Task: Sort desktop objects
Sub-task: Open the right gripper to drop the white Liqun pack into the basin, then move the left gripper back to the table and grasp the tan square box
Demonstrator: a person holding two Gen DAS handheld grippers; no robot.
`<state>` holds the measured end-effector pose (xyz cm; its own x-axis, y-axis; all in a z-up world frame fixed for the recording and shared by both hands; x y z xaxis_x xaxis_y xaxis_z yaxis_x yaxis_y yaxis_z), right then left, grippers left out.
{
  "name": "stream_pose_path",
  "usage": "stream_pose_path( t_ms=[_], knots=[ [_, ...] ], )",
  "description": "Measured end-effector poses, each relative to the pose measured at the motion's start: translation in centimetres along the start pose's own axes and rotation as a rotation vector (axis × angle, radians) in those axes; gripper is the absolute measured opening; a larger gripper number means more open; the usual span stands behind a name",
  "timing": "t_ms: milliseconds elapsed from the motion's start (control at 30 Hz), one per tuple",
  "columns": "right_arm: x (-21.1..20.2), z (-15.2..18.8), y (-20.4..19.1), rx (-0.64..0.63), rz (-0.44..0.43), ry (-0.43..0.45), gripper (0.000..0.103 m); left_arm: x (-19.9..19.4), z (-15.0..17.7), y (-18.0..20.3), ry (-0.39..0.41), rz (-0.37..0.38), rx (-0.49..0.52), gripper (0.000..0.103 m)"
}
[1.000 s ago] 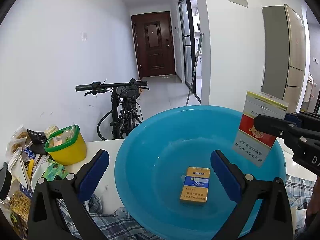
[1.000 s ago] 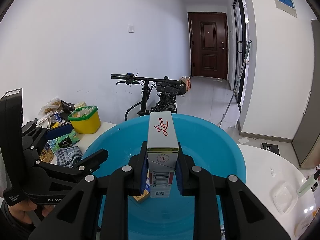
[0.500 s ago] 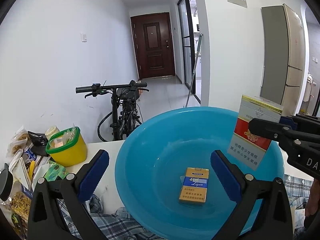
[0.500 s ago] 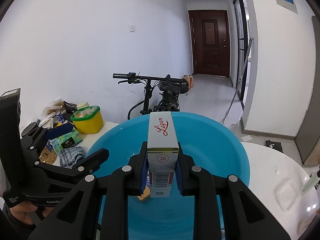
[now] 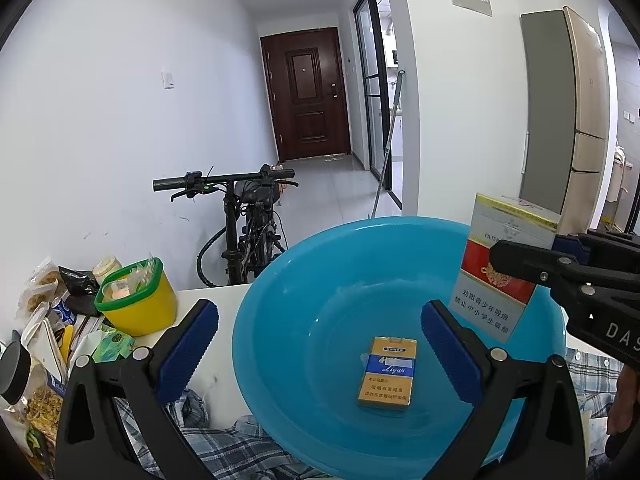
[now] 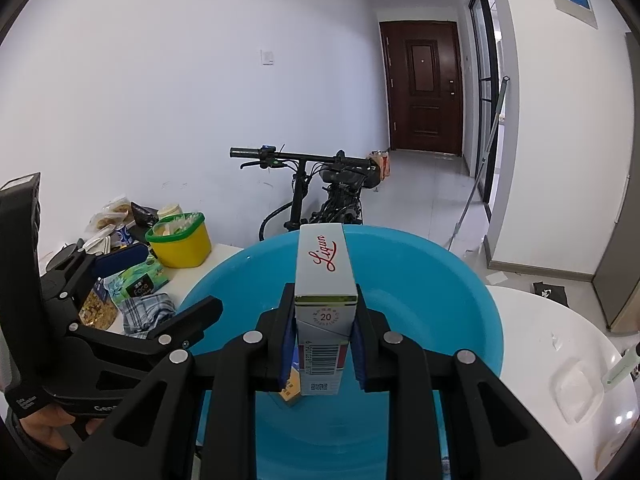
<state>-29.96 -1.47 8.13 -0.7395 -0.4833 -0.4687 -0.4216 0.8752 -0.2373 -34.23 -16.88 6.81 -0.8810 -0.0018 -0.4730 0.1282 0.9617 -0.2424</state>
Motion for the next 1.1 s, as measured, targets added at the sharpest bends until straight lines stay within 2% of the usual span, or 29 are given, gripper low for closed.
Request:
stream_pose_path(
  t_ms=[600,633,667,700,767,1100],
  knots=[
    [0.01,0.08,-0.06,0.008,0.006,0.001,0.024,-0.06,-0.24,-0.22,0.000,-0.005,-0.002,0.103],
    [0.01,0.05,0.02,0.015,0.010,0.002,0.036,-0.09,-0.29,-0.21,0.000,-0.006,-0.001,0.103],
    [-0.05,0.01,0.15,0.027,0.011,0.005,0.054,-0.09,-0.31,-0.21,0.000,-0.005,-0.001,0.103],
    [-0.15,0.02,0.39,0.046,0.014,0.012,0.100,-0.09,-0.36,-0.22,-0.001,-0.003,0.000,0.103],
    [-0.41,-0.02,0.75,0.066,0.027,0.036,0.102,-0.11,-0.35,-0.20,-0.002,0.001,-0.001,0.103],
    [-0.03,-0.03,0.69,0.054,0.042,0.011,0.103,-0.17,-0.26,0.08,-0.001,-0.004,0.003,0.103]
  ],
)
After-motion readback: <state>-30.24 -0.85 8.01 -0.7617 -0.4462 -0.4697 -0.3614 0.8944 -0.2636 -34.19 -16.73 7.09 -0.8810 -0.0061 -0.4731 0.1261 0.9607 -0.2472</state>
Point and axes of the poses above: each gripper's, at about its wrist camera, not at the fingertips, and x roughly the way its jaws point, y to its right, z to its underside, the point moved 1 cm from there along x, roughly the way its jaws point, and after that the axes turned 15 degrees about -z, right-handed, at the moved point
